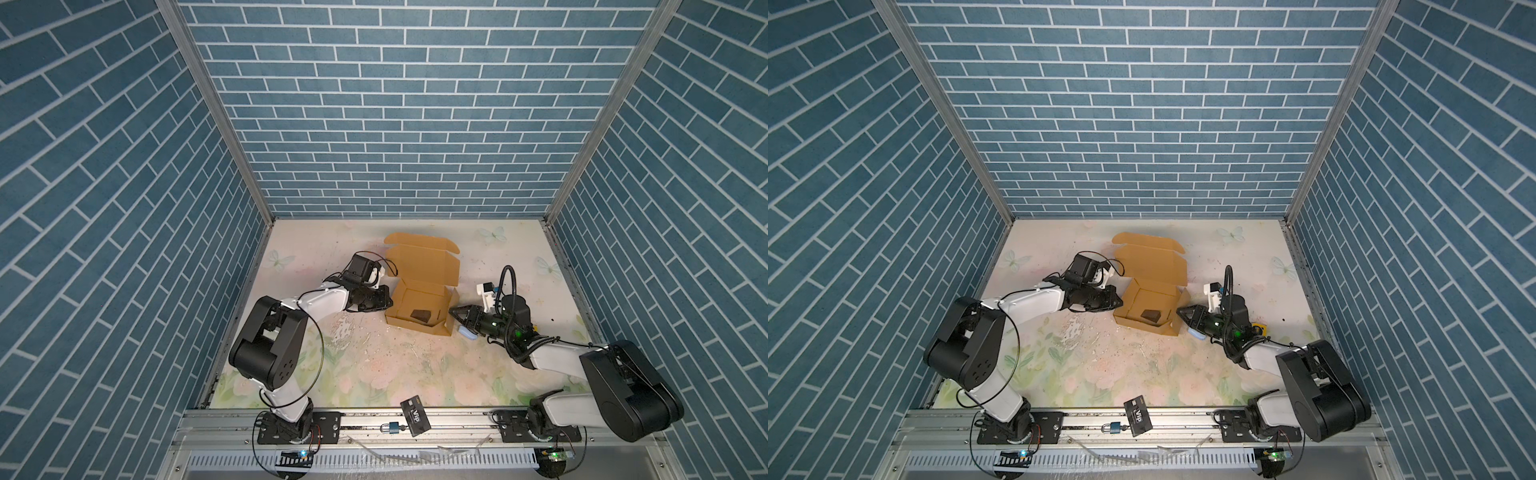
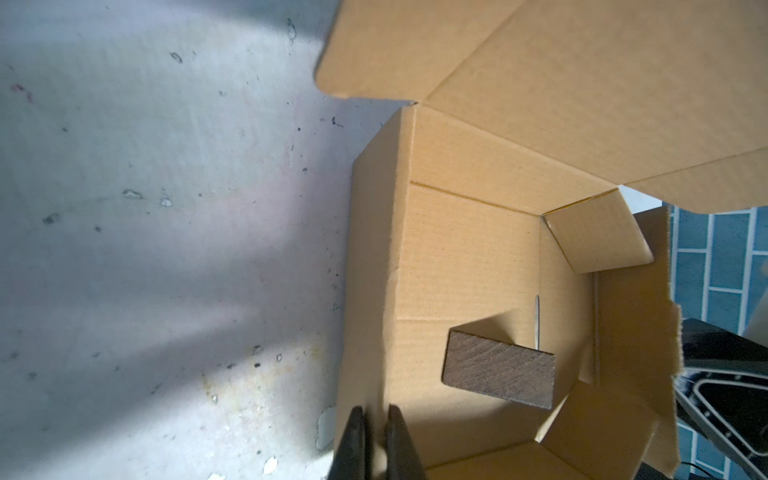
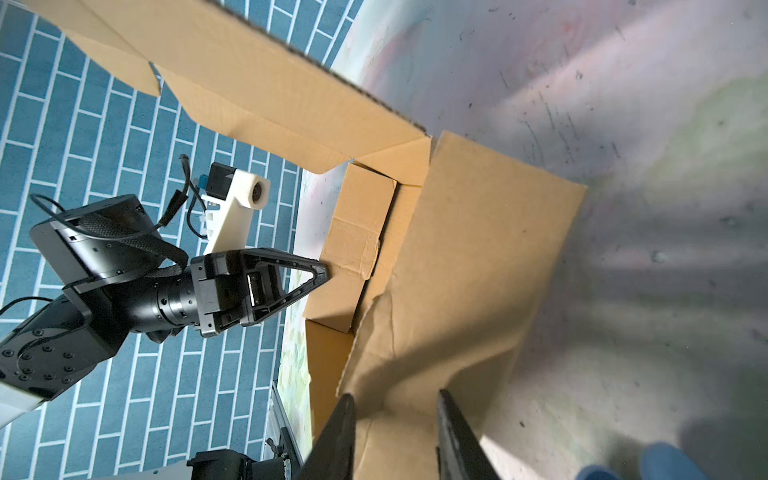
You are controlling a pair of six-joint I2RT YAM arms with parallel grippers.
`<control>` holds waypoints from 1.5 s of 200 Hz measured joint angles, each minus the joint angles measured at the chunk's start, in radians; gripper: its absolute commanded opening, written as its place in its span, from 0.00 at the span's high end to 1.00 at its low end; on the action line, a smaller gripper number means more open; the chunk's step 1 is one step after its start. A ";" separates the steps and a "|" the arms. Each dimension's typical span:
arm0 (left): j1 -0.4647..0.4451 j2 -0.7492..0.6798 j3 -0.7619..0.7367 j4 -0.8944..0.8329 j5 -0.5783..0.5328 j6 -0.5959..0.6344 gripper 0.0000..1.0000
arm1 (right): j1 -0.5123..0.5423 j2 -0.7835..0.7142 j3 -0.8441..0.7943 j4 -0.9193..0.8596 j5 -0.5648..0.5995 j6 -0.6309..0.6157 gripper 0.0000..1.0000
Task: Fold the paper box
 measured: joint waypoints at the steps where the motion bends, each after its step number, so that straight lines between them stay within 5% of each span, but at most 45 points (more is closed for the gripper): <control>1: 0.000 0.000 0.000 0.000 0.000 0.000 0.89 | 0.000 0.001 -0.001 0.002 0.000 0.001 0.64; 104: 0.001 0.000 0.000 0.000 0.001 0.000 0.88 | 0.008 0.083 -0.052 0.096 0.007 0.017 0.54; 199: 0.035 -0.001 -0.001 0.023 0.054 -0.017 0.89 | -0.037 -0.212 -0.045 -0.145 0.014 -0.019 0.55; 300: 0.034 -0.001 -0.006 0.043 0.080 -0.033 0.89 | -0.020 -0.044 -0.002 0.008 -0.008 0.040 0.58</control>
